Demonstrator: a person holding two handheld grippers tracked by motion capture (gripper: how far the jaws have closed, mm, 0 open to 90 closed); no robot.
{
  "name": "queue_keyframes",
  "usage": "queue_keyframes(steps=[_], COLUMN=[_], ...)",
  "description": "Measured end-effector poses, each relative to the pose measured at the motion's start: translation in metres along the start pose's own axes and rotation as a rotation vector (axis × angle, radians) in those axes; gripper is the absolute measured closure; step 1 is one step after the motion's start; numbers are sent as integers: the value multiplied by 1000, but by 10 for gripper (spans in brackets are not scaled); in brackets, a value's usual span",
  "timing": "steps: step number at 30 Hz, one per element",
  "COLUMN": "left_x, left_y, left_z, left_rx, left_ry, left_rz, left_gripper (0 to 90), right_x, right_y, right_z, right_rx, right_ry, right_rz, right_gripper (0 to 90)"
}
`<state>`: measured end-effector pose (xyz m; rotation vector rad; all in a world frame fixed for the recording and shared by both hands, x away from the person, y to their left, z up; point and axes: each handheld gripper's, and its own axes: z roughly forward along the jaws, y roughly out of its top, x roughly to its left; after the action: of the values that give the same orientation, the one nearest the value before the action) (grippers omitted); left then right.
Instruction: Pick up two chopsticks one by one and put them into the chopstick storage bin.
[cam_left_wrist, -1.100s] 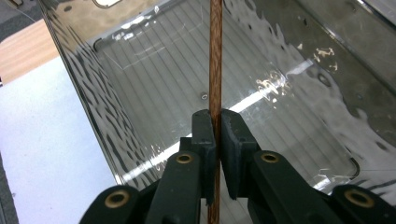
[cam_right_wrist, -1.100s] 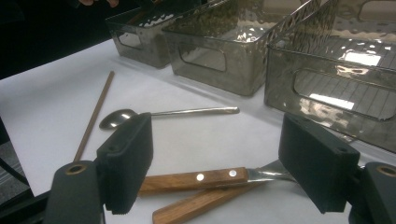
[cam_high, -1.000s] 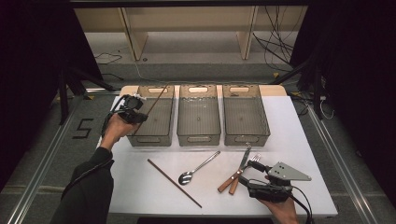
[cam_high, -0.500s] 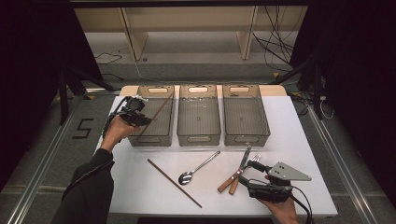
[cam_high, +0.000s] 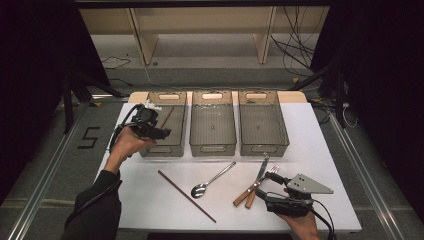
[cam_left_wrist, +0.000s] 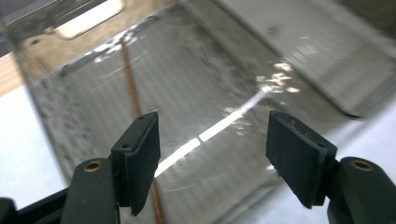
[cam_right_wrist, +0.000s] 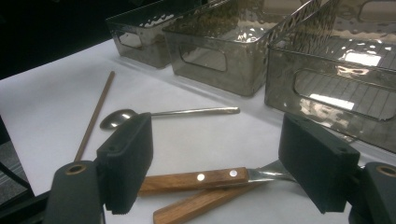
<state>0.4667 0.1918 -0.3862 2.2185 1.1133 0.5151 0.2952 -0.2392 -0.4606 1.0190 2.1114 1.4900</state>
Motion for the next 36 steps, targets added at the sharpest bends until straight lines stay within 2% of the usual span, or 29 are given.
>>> queue_keyframes(steps=[3, 5, 13, 14, 15, 16, 17, 20, 22, 27, 34, 36], left_x=[-12, -20, -46, -50, -55, -59, -62, -71, -75, -86, -99, -101], left_y=[-6, -11, -27, -30, -31, -32, -33, -35, -37, -42, -46, -47], left_z=[-5, -7, -9, -8, -6, -5, -4, 0, 2, 7, 10, 10], left_rx=[-8, -21, -48, -40, -7, 11, 13, 52, 81, 159, 239, 250], left_ry=[-34, -54, -139, -158, -172, -168, -167, -196, -195, -225, -249, -260], left_rz=[20, 18, 105, 117, 154, 187, 201, 269, 301, 391, 477, 487], left_gripper=[314, 300, 265, 265, 263, 255, 254, 254, 252, 248, 248, 248], right_x=[0, 0, 1, 1, 1, 1, 1, 2, 2, 2, 2, 2], right_y=[0, 0, 0, 0, 0, 0, 0, 0, 0, 0, 0, 0], right_z=[0, 0, 0, 0, 0, 0, 0, 0, 0, 0, 0, 0], right_rx=[0, 0, -2, -3, -3, -2, -4, -5, -3, -1, -1, -1], right_ry=[0, 0, -1, 0, 0, 2, 0, 2, 3, 4, 4, 3], right_rz=[-1, -2, -2, -3, -3, -4, -3, -8, -10, -10, -11, -12], right_gripper=[270, 270, 270, 270, 270, 270, 270, 270, 270, 270, 270, 270])
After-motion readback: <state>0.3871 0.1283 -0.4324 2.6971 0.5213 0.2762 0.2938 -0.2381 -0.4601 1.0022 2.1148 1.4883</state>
